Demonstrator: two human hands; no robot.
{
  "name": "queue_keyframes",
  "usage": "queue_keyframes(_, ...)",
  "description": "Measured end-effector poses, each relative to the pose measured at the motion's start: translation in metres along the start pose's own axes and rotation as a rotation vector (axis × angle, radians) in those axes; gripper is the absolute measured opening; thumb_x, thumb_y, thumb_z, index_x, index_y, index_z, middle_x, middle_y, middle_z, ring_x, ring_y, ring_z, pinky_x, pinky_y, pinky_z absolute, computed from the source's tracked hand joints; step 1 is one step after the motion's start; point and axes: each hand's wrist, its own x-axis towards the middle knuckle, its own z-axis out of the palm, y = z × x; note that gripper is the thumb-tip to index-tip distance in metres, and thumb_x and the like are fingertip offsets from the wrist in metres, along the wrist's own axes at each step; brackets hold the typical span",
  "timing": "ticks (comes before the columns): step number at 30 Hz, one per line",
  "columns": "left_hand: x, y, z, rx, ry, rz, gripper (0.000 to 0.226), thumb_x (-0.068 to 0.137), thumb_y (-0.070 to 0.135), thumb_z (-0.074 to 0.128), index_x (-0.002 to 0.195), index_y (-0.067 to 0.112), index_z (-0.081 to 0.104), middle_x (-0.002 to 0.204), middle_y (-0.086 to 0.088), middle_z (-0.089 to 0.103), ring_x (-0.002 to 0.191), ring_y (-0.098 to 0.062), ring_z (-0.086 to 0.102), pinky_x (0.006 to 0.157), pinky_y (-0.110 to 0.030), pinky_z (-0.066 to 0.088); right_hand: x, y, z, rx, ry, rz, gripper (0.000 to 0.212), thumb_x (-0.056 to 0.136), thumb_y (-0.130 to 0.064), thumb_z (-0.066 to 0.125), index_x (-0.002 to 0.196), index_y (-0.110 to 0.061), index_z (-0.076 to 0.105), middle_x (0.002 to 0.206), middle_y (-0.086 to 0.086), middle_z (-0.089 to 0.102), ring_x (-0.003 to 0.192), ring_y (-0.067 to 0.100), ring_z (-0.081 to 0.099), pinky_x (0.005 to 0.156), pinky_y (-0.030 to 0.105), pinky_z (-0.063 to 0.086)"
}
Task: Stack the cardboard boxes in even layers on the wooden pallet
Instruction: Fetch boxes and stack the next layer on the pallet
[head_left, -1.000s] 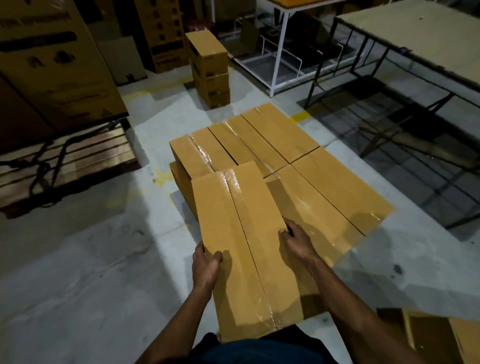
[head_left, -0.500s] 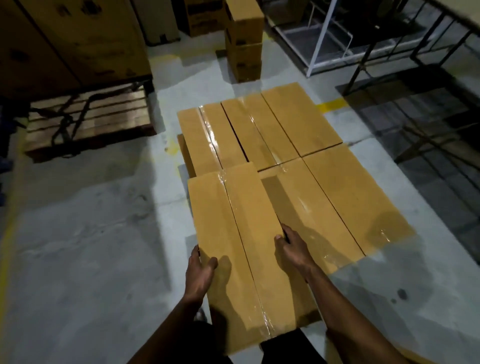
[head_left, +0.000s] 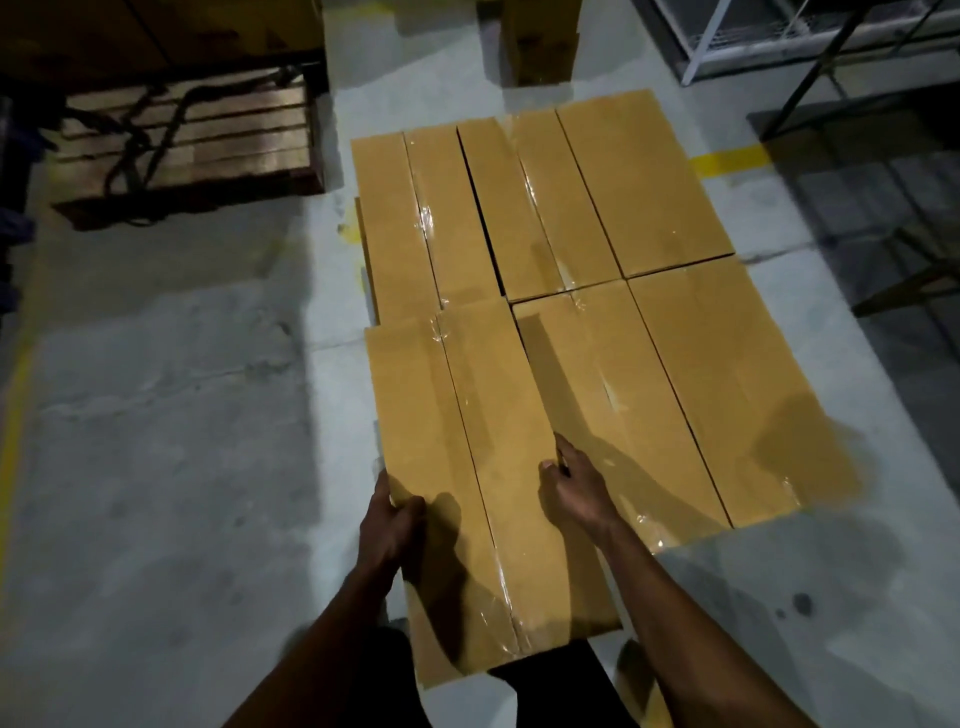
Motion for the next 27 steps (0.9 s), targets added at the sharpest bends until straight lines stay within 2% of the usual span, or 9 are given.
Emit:
queue_keyframes(5,0.022,-0.004,0.014,-0.037,-0.008,0.049,0.062,0.076,0.062,0.062,0.135,0.045,0.049,0.121,0.009,0.068,0.112,-0.023,0.066,0.103,-0.049,0.052,0.020,0.010,-0.004,-0.042,-0.009,0.029,0.056,0.106,-0.032,0.052,0.159,-0.026,0.035,0.157,0.006,0.041,0.141,0.025,0.045,0.114,0.033,0.037)
queue_keyframes(9,0.044,-0.011,0.026,-0.042,-0.001,0.068,0.033,0.083,0.053,0.061,0.113,0.041,0.053,0.112,0.007,0.071,0.106,-0.020,0.069,0.097,-0.049,0.055,0.036,0.015,-0.006,-0.057,-0.033,0.030,0.056,0.108,-0.033,0.050,0.161,-0.026,0.033,0.159,0.007,0.039,0.142,0.029,0.044,0.115,0.040,0.040)
queue_keyframes(14,0.065,-0.012,0.039,-0.047,-0.008,0.073,0.029,0.085,0.049,0.060,0.112,0.041,0.051,0.110,0.006,0.069,0.104,-0.019,0.068,0.096,-0.048,0.054,0.060,0.025,-0.008,-0.030,-0.047,0.006,0.051,0.109,-0.032,0.046,0.158,-0.026,0.038,0.162,0.001,0.040,0.145,0.023,0.041,0.119,0.040,0.036)
queue_keyframes(16,0.076,-0.018,0.039,-0.006,-0.049,0.051,0.039,0.094,0.048,0.061,0.130,0.047,0.046,0.121,0.010,0.065,0.108,-0.017,0.064,0.097,-0.042,0.049,0.062,0.028,-0.011,-0.005,-0.075,-0.015,0.046,0.110,-0.026,0.046,0.156,-0.025,0.042,0.158,0.000,0.045,0.142,0.021,0.045,0.115,0.032,0.038)
queue_keyframes(18,0.086,-0.026,0.041,0.042,-0.095,0.050,0.068,0.101,0.051,0.059,0.159,0.039,0.027,0.146,0.005,0.052,0.129,-0.023,0.054,0.109,-0.046,0.046,0.060,0.034,-0.012,-0.027,-0.117,-0.033,0.047,0.109,-0.022,0.047,0.156,-0.024,0.041,0.154,0.005,0.049,0.140,0.024,0.048,0.106,0.026,0.040)
queue_keyframes(20,0.092,-0.035,0.047,0.072,-0.127,0.034,0.081,0.102,0.050,0.056,0.166,0.030,0.012,0.167,-0.004,0.031,0.149,-0.031,0.038,0.120,-0.049,0.036,0.054,0.044,-0.009,-0.159,-0.121,-0.055,0.053,0.108,-0.021,0.050,0.159,-0.022,0.035,0.156,0.007,0.045,0.143,0.027,0.043,0.106,0.025,0.036)
queue_keyframes(22,0.087,-0.038,0.055,0.060,-0.131,-0.015,0.079,0.107,0.035,0.054,0.167,0.021,0.006,0.170,-0.007,0.024,0.154,-0.032,0.030,0.121,-0.046,0.031,0.047,0.061,-0.006,-0.311,-0.098,-0.091,0.061,0.105,-0.022,0.054,0.161,-0.023,0.029,0.165,0.003,0.033,0.151,0.027,0.031,0.118,0.033,0.030)
queue_keyframes(24,0.073,-0.035,0.058,0.043,-0.123,-0.024,0.079,0.105,0.029,0.058,0.166,0.017,0.009,0.166,-0.011,0.033,0.148,-0.033,0.040,0.115,-0.042,0.040,0.034,0.080,-0.002,-0.491,-0.097,-0.111,0.076,0.100,-0.026,0.061,0.163,-0.024,0.020,0.171,-0.001,0.017,0.155,0.026,0.022,0.122,0.043,0.029)
queue_keyframes(27,0.055,-0.048,0.058,0.037,-0.081,-0.074,0.064,0.089,0.034,0.066,0.145,0.025,0.038,0.134,-0.010,0.059,0.117,-0.029,0.065,0.081,-0.023,0.052,0.006,0.104,0.006,-0.676,-0.126,-0.097,0.108,0.088,-0.043,0.074,0.165,-0.023,0.001,0.173,-0.005,-0.004,0.157,0.023,0.009,0.121,0.050,0.027)
